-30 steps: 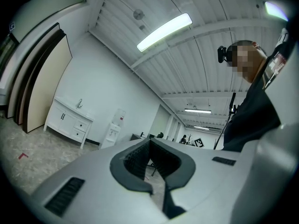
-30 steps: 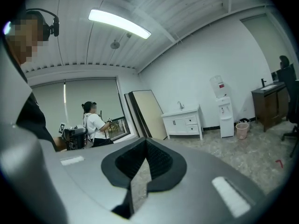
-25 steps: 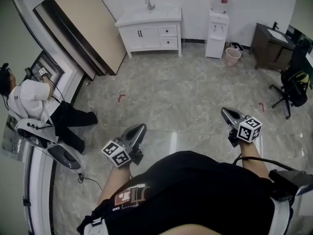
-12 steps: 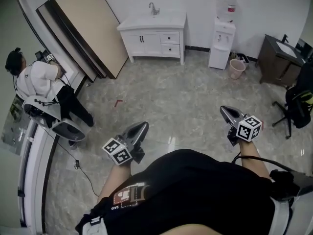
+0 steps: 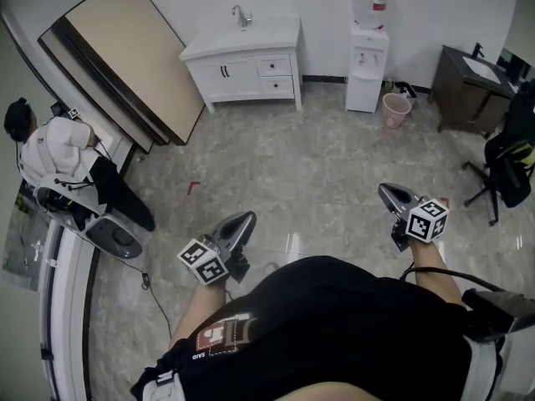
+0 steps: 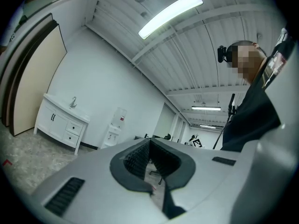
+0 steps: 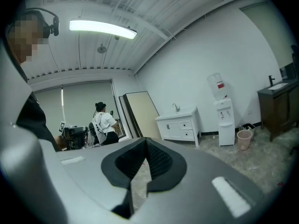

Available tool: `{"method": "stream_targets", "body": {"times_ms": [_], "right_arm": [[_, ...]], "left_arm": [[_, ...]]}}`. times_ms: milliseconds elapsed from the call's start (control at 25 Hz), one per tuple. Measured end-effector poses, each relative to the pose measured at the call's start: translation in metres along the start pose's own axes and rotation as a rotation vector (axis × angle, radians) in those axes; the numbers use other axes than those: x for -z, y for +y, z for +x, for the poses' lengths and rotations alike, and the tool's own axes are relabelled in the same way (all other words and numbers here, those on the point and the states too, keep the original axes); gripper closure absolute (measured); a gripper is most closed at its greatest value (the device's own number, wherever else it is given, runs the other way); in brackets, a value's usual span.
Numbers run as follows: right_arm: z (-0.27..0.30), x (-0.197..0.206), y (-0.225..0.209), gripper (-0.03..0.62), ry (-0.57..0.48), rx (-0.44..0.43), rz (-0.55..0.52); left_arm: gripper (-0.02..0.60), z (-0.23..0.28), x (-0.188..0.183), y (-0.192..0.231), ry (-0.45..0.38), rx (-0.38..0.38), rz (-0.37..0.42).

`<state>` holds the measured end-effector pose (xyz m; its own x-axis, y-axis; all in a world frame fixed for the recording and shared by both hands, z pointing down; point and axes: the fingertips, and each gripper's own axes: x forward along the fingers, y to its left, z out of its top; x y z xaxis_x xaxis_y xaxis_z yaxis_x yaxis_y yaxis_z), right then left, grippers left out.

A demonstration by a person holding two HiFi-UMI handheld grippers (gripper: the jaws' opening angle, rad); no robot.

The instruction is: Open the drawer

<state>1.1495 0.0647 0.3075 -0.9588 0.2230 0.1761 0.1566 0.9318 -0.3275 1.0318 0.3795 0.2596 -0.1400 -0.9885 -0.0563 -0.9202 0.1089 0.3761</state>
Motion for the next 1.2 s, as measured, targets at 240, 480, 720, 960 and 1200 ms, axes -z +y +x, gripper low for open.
{"method": "stream_targets", "body": {"times_ms": [240,480,720,960,1200], "right_arm": [[0.022,0.004,-0.016,0.597,-0.013,0.058,-0.021],[0.113,-0.050,-0.009,0.597,-0.036,0.117,-0.026],[0.200,-0.072,0.005,0.597,-0.047,0.118,-0.027],[0.283,-0.086,0.010,0.596,-0.028,0.112,-0.020],[0.339,-0.093,0.007,0.597,0.006,0.087,-0.028]], "left_arm": [[0.585,0.020,0.006,0.042,-0.001,0.057,-0.013],[0.586,0.037,-0.064,0.142,0.006,0.116,-0.026],[0.586,0.030,-0.110,0.220,0.016,0.123,-0.009],[0.585,0.017,-0.131,0.301,0.003,0.123,-0.032],[0.586,0.015,-0.153,0.346,-0.006,0.081,-0.039]]}}
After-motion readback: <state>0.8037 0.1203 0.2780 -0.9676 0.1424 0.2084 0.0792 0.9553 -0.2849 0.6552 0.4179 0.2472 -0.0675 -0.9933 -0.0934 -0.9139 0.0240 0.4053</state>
